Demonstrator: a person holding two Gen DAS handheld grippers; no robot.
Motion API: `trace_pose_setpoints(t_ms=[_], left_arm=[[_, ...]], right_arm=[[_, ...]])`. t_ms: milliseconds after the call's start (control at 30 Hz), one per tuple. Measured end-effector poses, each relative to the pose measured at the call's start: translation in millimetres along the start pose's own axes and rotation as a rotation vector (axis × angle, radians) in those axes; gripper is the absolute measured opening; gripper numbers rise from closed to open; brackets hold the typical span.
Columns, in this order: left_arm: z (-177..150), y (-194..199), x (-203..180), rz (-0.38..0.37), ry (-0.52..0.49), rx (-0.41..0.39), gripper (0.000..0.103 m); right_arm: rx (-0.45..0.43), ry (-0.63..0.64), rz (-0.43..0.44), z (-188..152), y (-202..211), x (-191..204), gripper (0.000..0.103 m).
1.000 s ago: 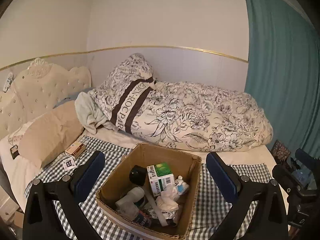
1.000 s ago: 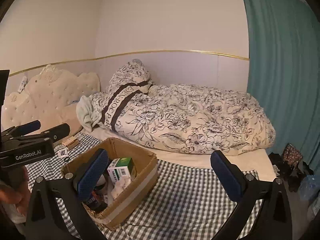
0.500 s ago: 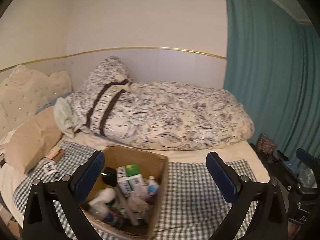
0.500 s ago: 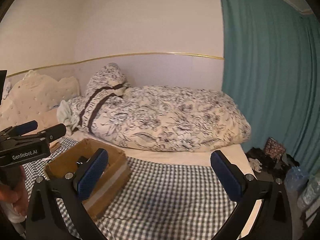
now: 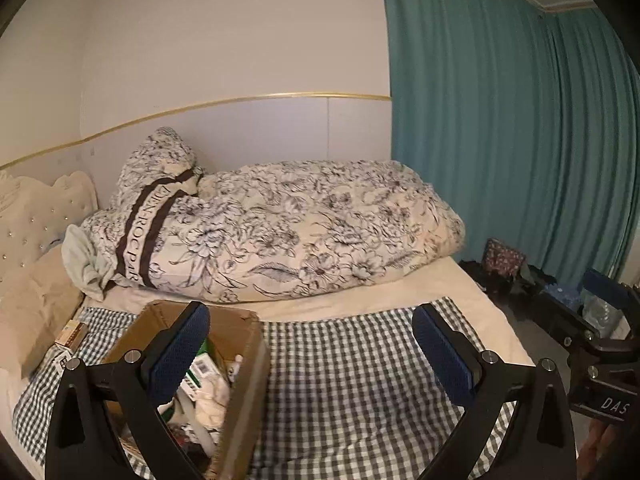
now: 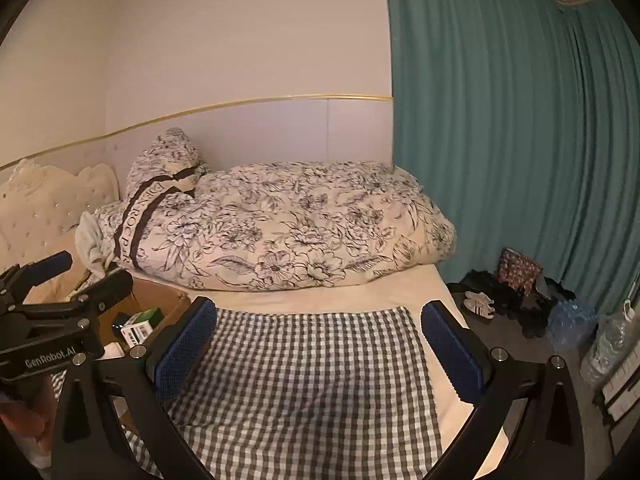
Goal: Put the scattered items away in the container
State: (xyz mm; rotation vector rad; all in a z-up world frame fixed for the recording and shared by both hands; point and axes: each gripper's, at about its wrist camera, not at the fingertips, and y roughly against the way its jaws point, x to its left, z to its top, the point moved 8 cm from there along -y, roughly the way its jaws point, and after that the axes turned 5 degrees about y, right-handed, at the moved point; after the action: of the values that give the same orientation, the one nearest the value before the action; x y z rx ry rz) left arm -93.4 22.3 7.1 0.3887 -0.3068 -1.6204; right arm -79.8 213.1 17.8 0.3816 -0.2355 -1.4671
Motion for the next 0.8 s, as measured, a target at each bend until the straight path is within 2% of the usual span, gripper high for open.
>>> trace_pose_setpoints(t_ms=[267,800], left_arm=[[-12,-6,-17,-0.028,0.008,0.009,0.103],[-22,-21,-23,-0.022,0.006,0.039,0.103]], right_arm=[[0.019,-0.003,-0.021,-8,2,-13,0.103],[0.037,0.001,-0.029,-18,-4,-19,0.103]])
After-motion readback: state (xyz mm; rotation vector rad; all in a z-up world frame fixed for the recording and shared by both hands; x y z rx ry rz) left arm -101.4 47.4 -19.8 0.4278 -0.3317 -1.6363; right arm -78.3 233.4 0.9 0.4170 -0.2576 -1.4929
